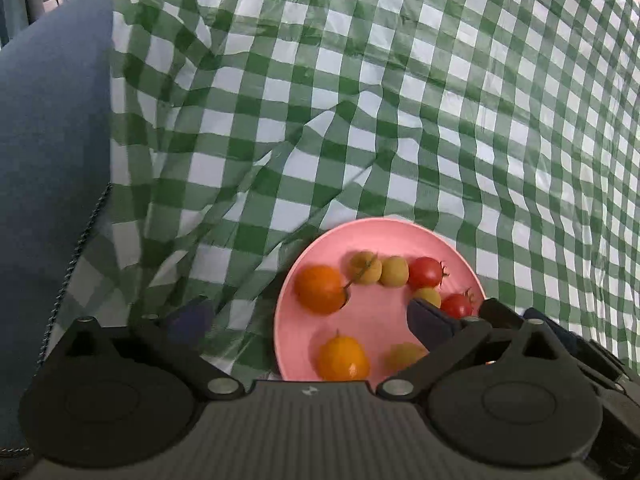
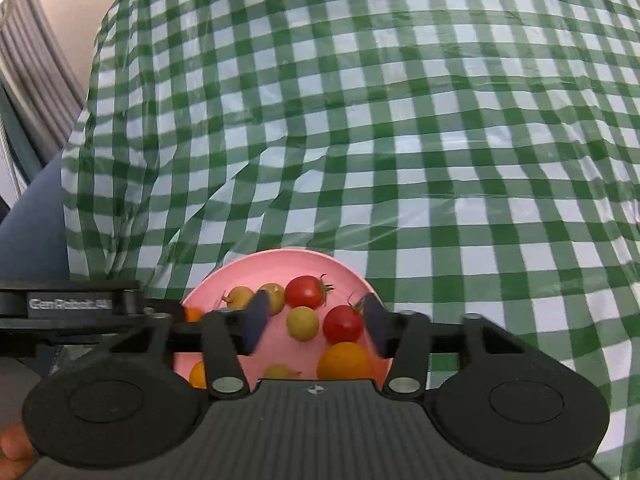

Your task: Organize fruits

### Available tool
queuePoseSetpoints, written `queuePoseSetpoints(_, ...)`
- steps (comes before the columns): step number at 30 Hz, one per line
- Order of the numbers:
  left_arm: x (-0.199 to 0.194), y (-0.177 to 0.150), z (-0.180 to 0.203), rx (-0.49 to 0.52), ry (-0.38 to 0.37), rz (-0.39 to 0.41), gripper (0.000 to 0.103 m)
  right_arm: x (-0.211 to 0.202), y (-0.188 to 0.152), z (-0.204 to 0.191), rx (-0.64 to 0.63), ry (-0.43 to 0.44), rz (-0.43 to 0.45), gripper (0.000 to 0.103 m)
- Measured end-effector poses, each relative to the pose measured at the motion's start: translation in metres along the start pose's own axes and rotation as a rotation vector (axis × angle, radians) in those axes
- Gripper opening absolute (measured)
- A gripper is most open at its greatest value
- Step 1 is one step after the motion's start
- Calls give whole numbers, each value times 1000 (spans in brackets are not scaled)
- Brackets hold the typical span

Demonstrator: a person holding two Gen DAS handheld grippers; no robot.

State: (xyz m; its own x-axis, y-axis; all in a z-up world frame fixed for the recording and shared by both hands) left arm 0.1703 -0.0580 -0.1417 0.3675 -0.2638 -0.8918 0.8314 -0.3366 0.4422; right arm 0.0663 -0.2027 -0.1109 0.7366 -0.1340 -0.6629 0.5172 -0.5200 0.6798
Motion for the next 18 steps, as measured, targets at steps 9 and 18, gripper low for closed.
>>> queuePoseSetpoints(9, -55, -43, -12, 36, 38, -7, 103, -75, -46, -5, -82, -87, -4, 87)
queuePoseSetpoints(18, -117, -102, -21, 60, 85, 73, 103, -140, -83, -17, -131, -134, 32, 98)
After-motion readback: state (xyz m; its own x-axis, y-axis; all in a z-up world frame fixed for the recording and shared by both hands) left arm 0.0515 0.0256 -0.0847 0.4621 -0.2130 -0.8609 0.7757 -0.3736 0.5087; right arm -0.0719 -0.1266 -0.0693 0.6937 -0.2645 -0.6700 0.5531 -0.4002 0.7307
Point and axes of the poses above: each gripper's, at about its wrist camera, not at the fingertips, and x roughly the way its jaws point, z to its right, y to its top, the point moved 8 cm from there along x, roughly the way its jaws point, and after that the axes turned 1 degree about y, right-handed, at the moved point
